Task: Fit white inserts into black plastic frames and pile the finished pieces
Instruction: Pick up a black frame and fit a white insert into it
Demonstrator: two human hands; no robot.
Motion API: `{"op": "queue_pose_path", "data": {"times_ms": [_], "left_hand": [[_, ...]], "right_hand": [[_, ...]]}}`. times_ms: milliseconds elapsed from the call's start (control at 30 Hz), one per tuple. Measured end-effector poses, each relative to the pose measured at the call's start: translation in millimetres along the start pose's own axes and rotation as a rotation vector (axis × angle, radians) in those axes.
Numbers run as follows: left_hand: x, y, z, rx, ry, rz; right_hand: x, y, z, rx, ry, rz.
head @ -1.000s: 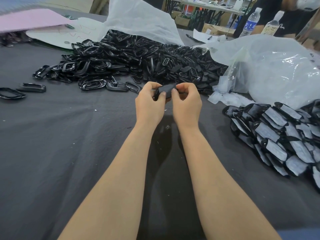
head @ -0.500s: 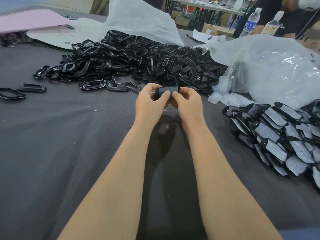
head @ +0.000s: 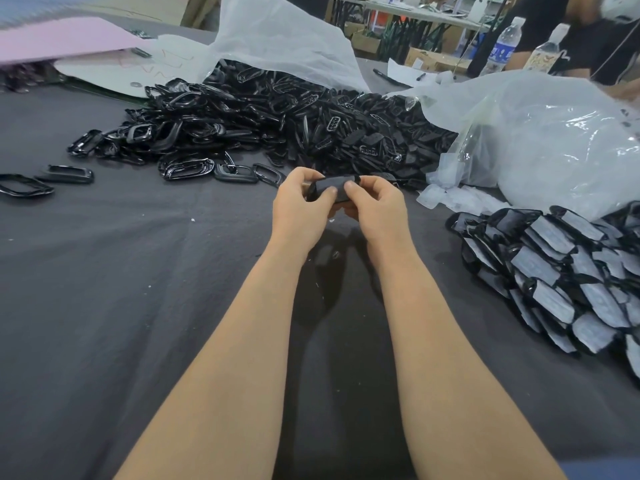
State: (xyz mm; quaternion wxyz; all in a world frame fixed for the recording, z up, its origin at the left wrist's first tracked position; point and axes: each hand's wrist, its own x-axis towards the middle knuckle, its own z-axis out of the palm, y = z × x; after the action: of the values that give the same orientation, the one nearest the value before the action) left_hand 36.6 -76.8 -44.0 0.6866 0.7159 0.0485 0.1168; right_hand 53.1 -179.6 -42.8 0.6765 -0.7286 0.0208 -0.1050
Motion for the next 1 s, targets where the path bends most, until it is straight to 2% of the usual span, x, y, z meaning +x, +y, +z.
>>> {"op": "queue_pose_path", "data": {"times_ms": [233,633,767,867,1000], "left_hand": [[-2.5,3.4,-1.5,-0.005,-0.001,0.009],[-3.4,3.8,-2.1,-0.016,0.006,-0.015],[-2.5,2.7,0.0,-0.015,-0.027,-0.033],[-1.5,1.2,2.0,-0.077,-0.022,-0.065],[-1.0,1.5,1.5,-0.097,0.013,-0.062]], "right_hand": [[-2.2,-0.9,1.9,-0.016,-0.053,-0.005],[-0.4,2.0,3.3,-0.046,-0.029,-0.063],[2.0,2.8,3.4,-0.091,0.044,-0.068],[3.2,2.5,2.1,-0.016,0.111,-0.022],[2.3,0.5,1.0,0.039,0.118,0.026]]}}
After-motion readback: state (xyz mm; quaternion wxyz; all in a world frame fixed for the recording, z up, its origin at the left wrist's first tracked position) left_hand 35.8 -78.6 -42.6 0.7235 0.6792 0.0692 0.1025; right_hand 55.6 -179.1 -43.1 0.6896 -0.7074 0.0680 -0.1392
